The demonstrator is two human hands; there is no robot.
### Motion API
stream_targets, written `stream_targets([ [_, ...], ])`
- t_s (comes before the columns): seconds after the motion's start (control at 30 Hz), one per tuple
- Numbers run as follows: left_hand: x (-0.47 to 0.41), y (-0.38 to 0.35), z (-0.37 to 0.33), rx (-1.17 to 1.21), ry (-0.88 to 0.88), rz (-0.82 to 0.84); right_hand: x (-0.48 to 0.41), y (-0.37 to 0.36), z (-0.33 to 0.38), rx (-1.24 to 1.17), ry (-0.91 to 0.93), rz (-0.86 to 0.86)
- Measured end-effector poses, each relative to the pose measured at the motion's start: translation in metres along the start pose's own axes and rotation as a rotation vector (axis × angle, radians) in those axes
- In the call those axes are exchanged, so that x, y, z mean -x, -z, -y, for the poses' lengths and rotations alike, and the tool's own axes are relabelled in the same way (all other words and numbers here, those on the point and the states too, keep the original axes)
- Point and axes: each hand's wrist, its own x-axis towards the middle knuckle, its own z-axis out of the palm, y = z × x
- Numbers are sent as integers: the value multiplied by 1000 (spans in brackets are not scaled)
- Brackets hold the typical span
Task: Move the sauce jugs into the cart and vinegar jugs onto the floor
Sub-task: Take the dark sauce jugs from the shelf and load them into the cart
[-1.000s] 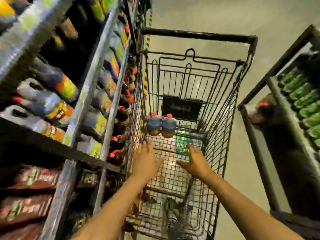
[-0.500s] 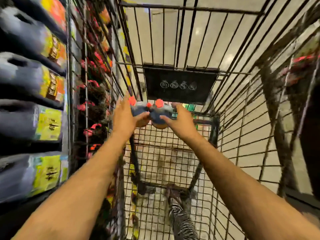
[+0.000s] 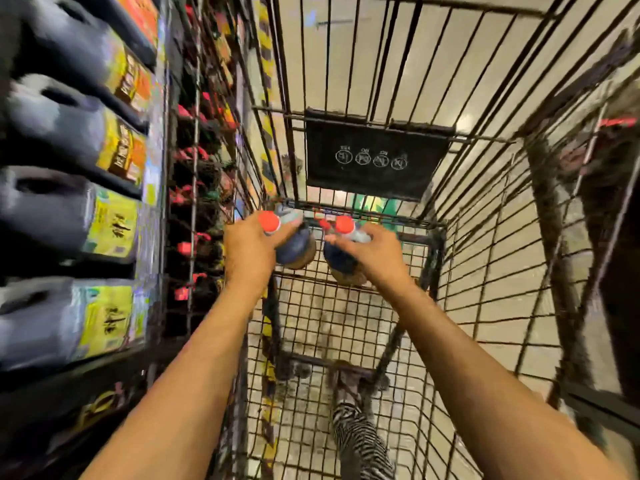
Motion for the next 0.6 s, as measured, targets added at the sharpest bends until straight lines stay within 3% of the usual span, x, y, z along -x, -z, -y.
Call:
stream_targets([
  [0.33, 194, 151, -70, 233, -45, -140, 207, 54, 63, -22, 139, -26],
  [0.47, 288, 232, -96, 311, -152, -316, 305, 60, 92, -11, 258, 4],
  [0.6, 381, 310, -93, 232, -207, -527, 406, 53, 120, -117, 357, 66],
])
